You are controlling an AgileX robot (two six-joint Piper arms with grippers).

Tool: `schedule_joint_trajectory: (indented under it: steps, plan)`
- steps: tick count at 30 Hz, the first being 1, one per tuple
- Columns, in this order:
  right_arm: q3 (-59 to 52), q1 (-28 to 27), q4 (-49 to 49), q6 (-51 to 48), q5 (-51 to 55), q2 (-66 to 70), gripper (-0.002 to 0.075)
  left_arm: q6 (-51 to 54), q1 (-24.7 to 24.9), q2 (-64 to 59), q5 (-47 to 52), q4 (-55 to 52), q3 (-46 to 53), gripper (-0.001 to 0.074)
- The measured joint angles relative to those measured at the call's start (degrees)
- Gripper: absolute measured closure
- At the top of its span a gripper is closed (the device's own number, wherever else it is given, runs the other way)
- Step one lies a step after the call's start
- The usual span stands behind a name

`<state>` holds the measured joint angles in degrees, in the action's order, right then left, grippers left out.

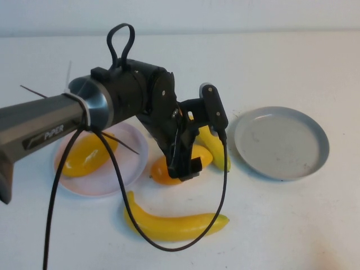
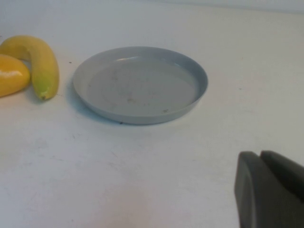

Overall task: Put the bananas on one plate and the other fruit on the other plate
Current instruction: Put one type of fruit in the left plate

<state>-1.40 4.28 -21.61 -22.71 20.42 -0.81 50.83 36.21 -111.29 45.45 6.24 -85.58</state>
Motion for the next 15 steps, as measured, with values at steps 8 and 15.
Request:
schedule_joint_trajectory:
  steps: [8, 15]
  plan:
    - [0.0, 0.0, 0.0, 0.0, 0.0, 0.0, 0.0741, -9.1, 0.0, -3.2, -1.3, -4.6, 0.0, 0.0078]
    - [0.0, 0.0, 0.0, 0.0, 0.0, 0.0, 0.0742, -11.6, 0.0, -5.5, -1.9, -7.0, 0.0, 0.0078]
